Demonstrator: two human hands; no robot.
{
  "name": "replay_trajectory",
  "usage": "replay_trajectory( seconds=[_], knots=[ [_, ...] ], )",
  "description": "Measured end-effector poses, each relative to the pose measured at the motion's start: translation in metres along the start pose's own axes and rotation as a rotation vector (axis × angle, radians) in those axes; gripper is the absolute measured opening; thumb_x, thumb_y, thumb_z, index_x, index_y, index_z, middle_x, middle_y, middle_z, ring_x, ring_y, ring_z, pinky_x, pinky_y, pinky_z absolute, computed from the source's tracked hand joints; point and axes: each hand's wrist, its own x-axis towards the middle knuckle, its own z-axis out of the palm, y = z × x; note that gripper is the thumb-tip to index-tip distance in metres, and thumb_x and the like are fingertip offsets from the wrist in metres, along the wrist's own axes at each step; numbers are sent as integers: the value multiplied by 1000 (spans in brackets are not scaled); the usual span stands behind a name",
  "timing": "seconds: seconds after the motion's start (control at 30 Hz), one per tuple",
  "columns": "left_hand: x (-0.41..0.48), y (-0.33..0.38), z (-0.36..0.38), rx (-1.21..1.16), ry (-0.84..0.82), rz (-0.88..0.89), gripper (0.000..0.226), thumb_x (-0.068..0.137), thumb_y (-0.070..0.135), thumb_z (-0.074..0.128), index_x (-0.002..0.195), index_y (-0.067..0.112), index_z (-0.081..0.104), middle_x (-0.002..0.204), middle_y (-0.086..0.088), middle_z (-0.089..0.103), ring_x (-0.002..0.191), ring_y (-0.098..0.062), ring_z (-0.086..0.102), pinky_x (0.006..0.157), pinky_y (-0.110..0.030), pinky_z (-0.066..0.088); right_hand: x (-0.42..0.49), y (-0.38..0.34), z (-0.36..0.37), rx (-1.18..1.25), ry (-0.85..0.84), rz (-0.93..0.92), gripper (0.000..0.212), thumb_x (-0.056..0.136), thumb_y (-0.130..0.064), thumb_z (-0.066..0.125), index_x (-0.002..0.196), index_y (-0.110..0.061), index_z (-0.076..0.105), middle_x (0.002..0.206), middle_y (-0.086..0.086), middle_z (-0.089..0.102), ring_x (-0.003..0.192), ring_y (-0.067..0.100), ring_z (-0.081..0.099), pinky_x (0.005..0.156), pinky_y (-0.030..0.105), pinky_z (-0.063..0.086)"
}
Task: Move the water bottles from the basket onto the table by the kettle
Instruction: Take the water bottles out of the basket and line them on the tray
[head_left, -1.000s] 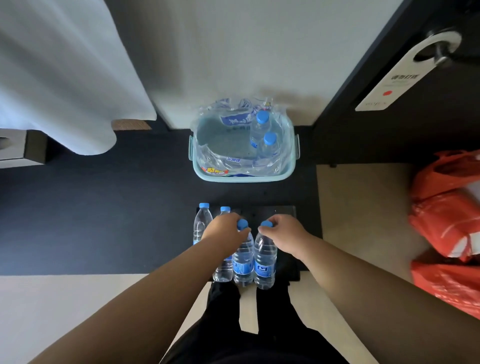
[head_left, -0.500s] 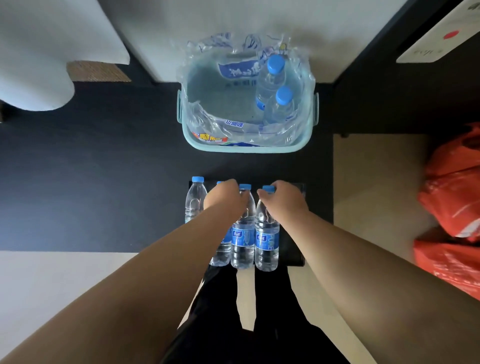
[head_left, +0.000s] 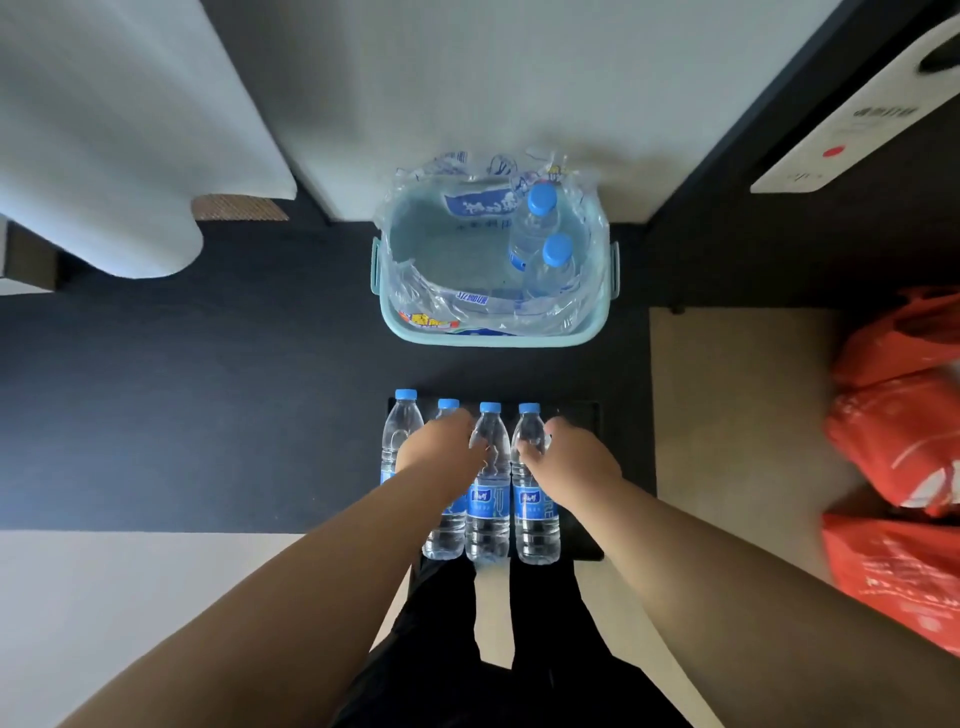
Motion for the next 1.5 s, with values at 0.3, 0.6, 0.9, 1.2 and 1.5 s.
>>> replay_trajectory(
  seconds=[0.3, 0.6, 0.9, 1.2, 1.5],
  knots=[
    [-18, 34, -111, -109, 202, 80, 32, 94, 53, 55, 120, 35, 59, 94, 10, 73, 81, -19, 68, 69, -32, 53, -26, -41, -104, 77, 290, -139, 42, 100, -59, 51, 125, -27, 61, 96, -4, 70, 82, 17, 68, 71, 37, 58],
    [9, 85, -208, -185, 324, 174, 35, 95, 53, 53, 125, 36, 56, 81, 9, 68, 67, -12, 66, 69, -36, 61, -5, -78, -185, 125, 463, -225, 41, 100, -57, 53, 130, -29, 55, 92, -7, 65, 80, 17, 67, 67, 39, 59],
    [72, 118, -226, -55, 287, 323, 55, 100, 36, 58, 151, 46, 40, 120, 5, 69, 89, -22, 67, 64, -31, 54, 38, -87, -187, -47, 398, -201, 52, 100, -57, 56, 141, -27, 49, 101, -5, 66, 84, 20, 65, 58, 32, 48],
    [105, 127, -194, -34, 238, 311, 50, 97, 37, 59, 141, 49, 39, 91, 6, 60, 75, -22, 60, 54, -30, 43, 51, -85, -177, 4, 441, -190, 34, 103, -48, 55, 128, -25, 54, 95, -1, 68, 79, 20, 62, 53, 30, 36],
    [109, 120, -184, -145, 284, 260, 28, 96, 31, 57, 124, 38, 56, 89, 0, 67, 75, -26, 61, 61, -33, 48, 48, -82, -170, 137, 448, -216, 26, 101, -43, 61, 121, -27, 56, 89, -5, 64, 79, 22, 63, 56, 30, 44]
  ],
)
